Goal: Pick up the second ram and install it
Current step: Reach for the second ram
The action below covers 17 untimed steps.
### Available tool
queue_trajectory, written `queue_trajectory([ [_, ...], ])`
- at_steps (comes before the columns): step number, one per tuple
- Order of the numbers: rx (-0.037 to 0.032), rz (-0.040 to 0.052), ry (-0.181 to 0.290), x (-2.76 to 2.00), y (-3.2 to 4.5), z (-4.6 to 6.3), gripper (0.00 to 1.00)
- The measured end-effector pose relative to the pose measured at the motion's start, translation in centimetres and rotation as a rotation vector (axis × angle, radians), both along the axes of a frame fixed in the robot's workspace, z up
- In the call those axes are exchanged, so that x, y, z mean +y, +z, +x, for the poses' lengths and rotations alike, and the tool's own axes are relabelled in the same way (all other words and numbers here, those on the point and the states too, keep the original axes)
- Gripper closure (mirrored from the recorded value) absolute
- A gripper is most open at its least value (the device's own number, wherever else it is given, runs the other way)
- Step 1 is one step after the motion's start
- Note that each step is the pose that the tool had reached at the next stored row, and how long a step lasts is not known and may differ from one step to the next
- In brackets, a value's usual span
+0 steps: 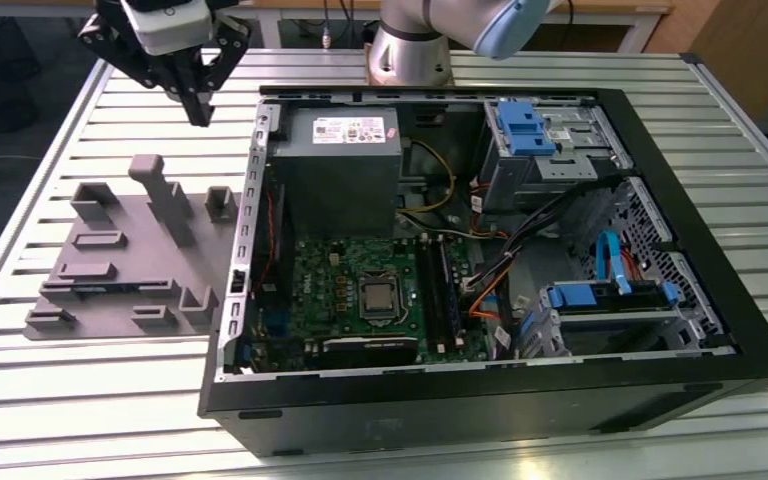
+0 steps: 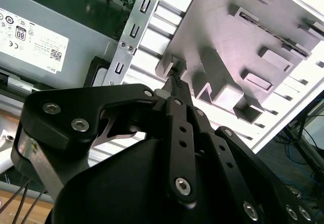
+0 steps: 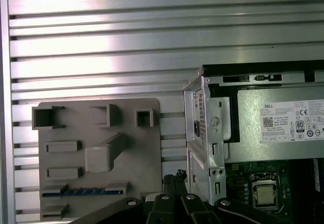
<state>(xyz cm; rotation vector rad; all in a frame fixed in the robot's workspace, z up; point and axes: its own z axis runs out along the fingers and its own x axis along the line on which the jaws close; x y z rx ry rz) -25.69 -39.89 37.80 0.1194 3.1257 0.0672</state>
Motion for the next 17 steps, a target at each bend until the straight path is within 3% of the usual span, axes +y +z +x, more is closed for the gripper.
queue_trajectory([
  [17,0.0005,0.0000,0.000,0.00,-0.14,-0.78,0.89],
])
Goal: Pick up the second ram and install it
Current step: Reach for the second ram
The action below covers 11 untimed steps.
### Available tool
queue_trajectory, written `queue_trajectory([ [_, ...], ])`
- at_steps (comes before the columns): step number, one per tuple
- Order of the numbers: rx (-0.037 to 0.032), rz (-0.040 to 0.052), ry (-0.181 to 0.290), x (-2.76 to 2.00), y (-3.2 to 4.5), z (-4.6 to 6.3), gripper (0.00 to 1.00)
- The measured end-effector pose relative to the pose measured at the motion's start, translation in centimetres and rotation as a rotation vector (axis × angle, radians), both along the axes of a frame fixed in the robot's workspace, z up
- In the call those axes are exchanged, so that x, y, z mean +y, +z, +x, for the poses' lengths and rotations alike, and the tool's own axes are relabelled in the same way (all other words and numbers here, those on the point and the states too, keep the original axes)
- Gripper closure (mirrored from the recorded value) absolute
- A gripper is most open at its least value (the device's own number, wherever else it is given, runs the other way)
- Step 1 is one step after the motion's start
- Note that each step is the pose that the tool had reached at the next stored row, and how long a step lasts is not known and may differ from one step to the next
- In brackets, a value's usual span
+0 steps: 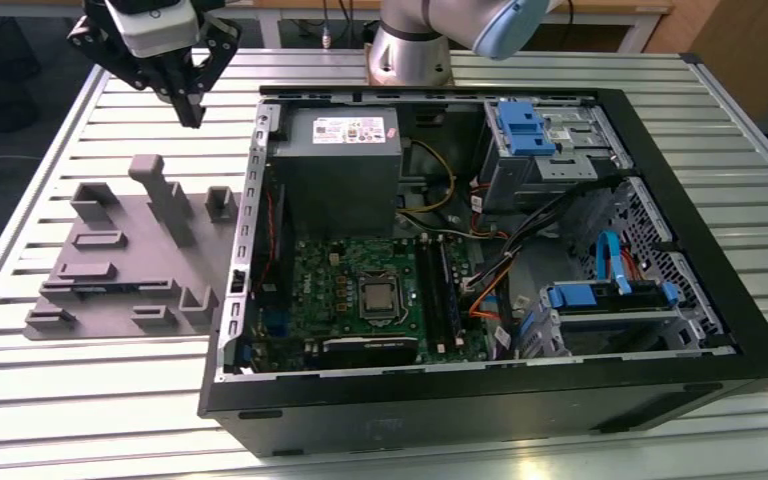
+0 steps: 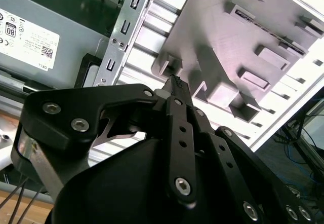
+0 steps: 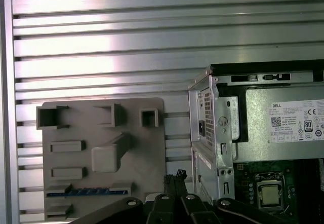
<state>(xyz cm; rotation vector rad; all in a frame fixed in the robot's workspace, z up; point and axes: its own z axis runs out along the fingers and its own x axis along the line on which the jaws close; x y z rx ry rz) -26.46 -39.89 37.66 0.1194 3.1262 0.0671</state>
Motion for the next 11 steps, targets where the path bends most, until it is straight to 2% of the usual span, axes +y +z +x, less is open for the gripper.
queue_trajectory([
  [11,0.0003,0.0000,0.000,0.00,-0.10,-0.55,0.89],
])
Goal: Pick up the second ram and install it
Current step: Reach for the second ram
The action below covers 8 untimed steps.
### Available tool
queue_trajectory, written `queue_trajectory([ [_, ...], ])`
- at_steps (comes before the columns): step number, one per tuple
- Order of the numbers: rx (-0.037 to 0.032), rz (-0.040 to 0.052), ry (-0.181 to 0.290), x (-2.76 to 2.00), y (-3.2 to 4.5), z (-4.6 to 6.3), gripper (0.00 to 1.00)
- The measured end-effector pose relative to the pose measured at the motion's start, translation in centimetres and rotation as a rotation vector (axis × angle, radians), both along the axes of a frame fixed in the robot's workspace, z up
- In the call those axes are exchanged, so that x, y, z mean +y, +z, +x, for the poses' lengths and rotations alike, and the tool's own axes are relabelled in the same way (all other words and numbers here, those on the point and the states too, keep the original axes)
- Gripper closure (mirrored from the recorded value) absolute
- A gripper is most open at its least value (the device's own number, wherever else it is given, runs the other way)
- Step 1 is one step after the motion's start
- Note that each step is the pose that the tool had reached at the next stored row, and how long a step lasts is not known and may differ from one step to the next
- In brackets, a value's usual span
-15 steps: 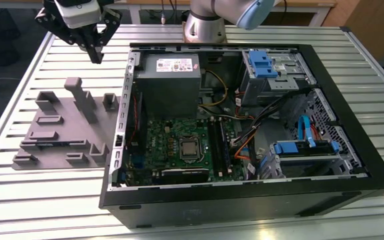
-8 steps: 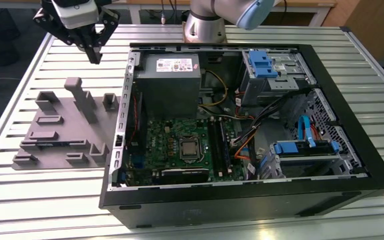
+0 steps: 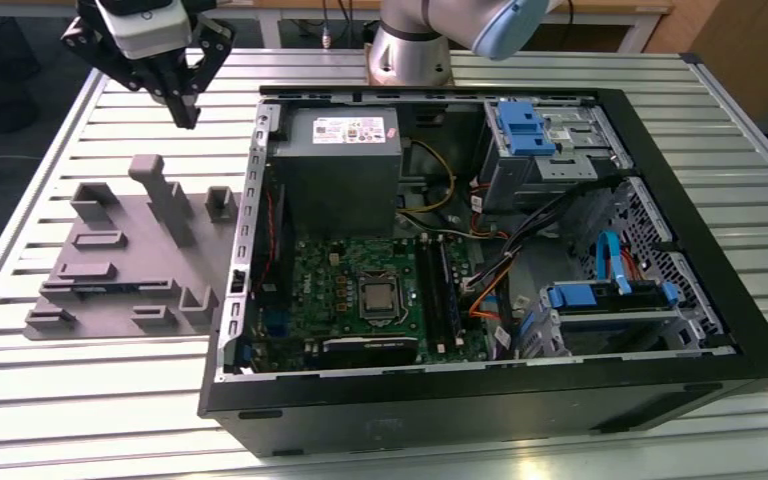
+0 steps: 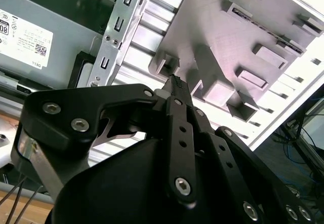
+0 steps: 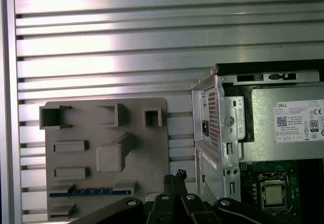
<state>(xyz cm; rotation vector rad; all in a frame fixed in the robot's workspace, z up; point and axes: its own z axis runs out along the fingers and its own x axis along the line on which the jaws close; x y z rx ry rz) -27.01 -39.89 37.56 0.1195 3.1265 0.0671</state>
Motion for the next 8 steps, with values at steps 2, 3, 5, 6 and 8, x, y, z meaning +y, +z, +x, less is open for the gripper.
queue_trajectory([
  [2,0.0002,0.0000,0.000,0.00,-0.02,-0.11,0.89],
  [3,0.0002,0.0000,0.000,0.00,-0.03,-0.16,0.89],
  [5,0.0002,0.0000,0.000,0.00,-0.05,-0.29,0.89],
  [6,0.0002,0.0000,0.000,0.00,-0.06,-0.36,0.89],
  [8,0.0003,0.0000,0.000,0.00,-0.07,-0.51,0.89],
])
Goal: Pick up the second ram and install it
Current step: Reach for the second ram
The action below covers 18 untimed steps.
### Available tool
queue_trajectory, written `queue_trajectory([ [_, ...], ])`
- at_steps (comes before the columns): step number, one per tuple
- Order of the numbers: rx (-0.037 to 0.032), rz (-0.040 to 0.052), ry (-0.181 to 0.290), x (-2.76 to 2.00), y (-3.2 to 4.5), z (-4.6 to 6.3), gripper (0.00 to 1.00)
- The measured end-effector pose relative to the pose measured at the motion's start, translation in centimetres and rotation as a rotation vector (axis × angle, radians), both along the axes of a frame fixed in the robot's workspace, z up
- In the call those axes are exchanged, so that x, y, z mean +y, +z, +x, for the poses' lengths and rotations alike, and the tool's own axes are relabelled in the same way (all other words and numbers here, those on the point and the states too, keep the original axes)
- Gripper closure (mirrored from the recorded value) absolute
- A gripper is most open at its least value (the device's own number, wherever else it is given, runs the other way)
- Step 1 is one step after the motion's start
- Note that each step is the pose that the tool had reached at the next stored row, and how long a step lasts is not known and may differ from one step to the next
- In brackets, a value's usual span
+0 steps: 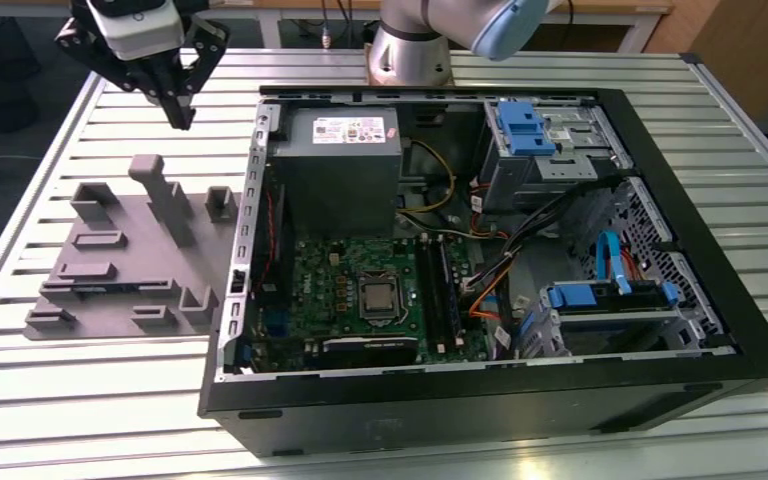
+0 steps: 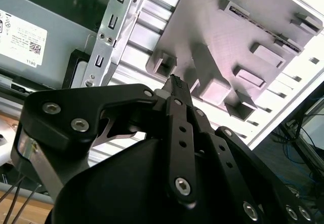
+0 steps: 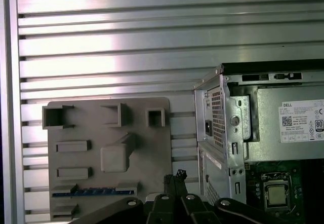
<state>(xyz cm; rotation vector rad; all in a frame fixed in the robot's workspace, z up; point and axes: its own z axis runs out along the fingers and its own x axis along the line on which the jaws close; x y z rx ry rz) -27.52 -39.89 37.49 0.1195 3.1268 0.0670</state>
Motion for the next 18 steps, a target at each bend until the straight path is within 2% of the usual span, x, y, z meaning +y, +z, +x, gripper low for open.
queue_trajectory([
  [9,-0.0001,0.0001,0.000,-0.11,-0.08,-1.3,0.89],
  [15,0.0001,0.0000,0.000,-0.94,-0.15,-1.9,0.89],
  [18,0.0001,0.0000,0.000,-1.20,-0.19,-2.3,0.89],
])
